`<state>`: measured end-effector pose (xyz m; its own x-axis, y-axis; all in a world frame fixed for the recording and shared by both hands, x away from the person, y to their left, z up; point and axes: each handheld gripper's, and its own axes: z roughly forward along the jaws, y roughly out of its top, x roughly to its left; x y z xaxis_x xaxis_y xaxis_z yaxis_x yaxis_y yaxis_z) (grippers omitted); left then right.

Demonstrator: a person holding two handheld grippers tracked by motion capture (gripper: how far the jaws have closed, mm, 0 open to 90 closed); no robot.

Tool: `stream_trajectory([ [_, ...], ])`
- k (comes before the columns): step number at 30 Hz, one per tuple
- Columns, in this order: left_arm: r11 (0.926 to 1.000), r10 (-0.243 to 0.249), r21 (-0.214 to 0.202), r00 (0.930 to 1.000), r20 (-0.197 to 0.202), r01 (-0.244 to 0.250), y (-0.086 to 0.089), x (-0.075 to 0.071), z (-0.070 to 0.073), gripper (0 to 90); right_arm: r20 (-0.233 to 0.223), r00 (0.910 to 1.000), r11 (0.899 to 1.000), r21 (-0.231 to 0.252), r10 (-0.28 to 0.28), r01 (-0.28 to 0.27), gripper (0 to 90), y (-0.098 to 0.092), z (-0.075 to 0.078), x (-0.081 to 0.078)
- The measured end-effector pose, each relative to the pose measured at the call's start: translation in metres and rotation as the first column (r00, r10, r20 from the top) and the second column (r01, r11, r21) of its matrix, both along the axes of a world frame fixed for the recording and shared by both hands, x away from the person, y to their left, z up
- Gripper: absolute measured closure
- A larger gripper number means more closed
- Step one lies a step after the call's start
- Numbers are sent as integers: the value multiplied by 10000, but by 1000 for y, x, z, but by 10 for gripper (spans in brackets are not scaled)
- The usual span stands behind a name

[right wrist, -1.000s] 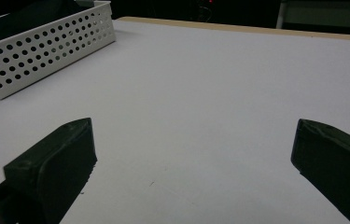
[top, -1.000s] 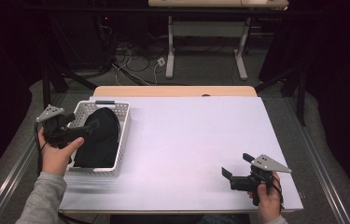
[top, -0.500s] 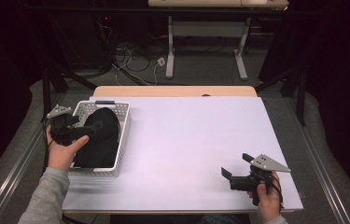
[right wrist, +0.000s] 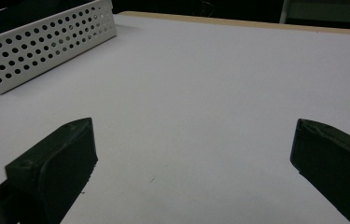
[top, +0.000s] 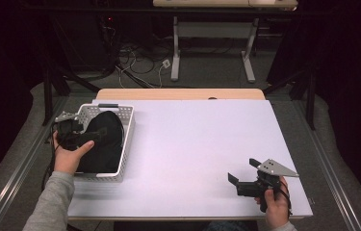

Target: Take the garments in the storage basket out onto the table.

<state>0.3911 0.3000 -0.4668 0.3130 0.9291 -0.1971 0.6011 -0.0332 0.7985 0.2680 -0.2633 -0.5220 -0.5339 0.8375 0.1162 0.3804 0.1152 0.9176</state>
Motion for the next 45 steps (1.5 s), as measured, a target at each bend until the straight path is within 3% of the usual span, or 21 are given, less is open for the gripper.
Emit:
stream_trajectory([
  [4,9999,23,-147,9999,-148,-25,-2,3,-4,7,-102,9999,10000,59,-19,19,3,1,-1,0],
  [24,9986,128,529,9957,-918,-80,-5,17,-26,5,-154,9999,10000,16,15,-15,5,0,-2,1],
  [40,9919,177,1274,9878,-1547,22,-12,26,-38,4,-165,9998,10000,-41,85,-86,6,0,-2,1],
  [45,9920,253,1259,9858,-1657,-43,-12,28,-40,3,-183,9998,10000,-7,68,-69,6,1,-2,1],
])
